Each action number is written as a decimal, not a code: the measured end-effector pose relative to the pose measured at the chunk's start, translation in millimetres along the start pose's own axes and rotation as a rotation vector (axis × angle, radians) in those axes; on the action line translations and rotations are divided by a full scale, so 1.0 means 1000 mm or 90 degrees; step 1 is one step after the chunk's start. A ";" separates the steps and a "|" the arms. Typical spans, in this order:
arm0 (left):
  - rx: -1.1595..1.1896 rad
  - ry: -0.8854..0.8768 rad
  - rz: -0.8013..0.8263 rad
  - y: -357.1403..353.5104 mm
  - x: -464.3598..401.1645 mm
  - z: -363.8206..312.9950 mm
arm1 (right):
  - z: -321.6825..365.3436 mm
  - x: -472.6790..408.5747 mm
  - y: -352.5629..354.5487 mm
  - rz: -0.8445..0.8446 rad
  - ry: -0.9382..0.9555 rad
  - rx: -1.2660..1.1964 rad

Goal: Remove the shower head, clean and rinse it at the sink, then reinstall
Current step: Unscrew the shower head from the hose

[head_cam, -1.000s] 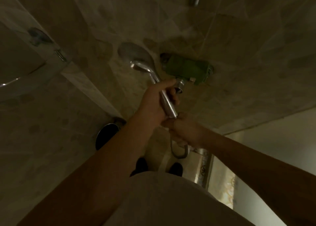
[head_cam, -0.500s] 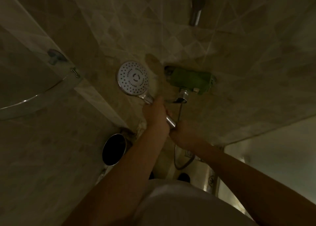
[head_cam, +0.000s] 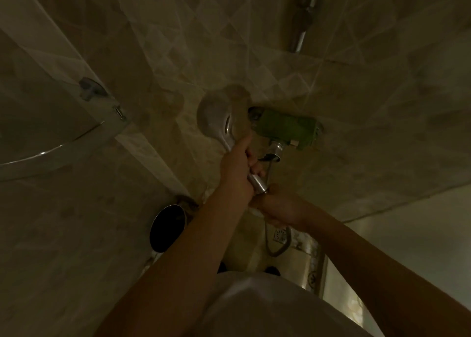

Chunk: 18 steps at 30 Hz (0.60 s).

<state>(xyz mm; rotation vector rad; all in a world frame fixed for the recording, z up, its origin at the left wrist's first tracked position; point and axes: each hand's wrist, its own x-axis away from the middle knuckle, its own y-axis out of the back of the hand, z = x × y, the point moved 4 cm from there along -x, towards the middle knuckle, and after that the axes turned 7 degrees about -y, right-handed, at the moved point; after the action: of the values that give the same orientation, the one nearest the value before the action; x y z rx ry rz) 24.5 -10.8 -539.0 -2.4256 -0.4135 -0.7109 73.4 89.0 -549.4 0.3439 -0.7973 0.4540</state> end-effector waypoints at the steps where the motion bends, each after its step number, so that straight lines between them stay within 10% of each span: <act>1: -0.028 -0.024 -0.058 0.003 0.001 0.003 | -0.001 -0.001 0.001 -0.061 0.031 0.050; 9: -0.055 -0.086 -0.030 0.021 0.003 0.004 | -0.001 -0.003 0.005 -0.194 0.102 0.149; 18: 0.251 -0.014 0.233 0.014 -0.001 -0.032 | 0.004 0.010 -0.012 0.245 -0.082 -0.084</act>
<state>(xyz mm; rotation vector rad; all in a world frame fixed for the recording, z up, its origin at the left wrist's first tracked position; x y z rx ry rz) 16.9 -40.7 -523.8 -2.0565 -0.0970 -0.3988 83.1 79.8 -540.9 0.0953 -1.0189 0.7408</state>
